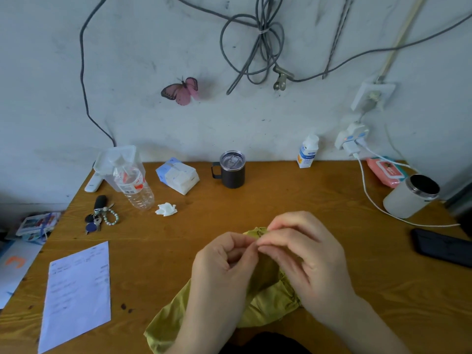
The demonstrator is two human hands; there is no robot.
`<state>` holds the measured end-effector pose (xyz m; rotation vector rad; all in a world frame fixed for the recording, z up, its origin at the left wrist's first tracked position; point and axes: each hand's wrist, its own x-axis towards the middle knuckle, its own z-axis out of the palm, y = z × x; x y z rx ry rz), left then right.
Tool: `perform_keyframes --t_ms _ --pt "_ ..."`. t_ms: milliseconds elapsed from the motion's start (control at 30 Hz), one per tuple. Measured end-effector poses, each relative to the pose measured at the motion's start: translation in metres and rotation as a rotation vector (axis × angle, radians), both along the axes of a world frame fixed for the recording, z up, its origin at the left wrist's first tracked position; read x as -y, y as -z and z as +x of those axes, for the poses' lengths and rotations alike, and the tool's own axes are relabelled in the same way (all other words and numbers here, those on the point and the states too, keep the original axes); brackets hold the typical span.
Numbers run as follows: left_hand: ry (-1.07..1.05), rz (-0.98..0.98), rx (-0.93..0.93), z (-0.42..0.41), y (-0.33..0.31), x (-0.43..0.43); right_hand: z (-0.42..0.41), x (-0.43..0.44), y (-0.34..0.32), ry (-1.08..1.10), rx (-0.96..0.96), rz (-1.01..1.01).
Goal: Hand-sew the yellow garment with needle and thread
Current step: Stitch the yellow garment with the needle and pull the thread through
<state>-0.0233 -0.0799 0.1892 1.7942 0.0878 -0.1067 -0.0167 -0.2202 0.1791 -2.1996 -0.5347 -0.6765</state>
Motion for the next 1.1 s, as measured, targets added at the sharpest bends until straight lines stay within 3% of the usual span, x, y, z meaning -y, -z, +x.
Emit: perform_keyframes --t_ms 233,500,900,1100 --pt "-0.026 0.037 -0.037 0.002 0.001 0.004 -0.002 -0.01 0.004 0.055 0.076 0.04" --pt "-0.024 0.012 -0.021 0.003 0.001 0.002 0.004 -0.011 0.015 0.079 0.006 0.092" --pt "-0.018 0.072 -0.007 0.006 -0.003 0.007 0.006 -0.024 0.029 0.128 0.171 0.103" --pt "-0.061 0.094 0.062 0.005 -0.001 0.006 0.01 -0.022 0.03 0.109 0.102 0.165"
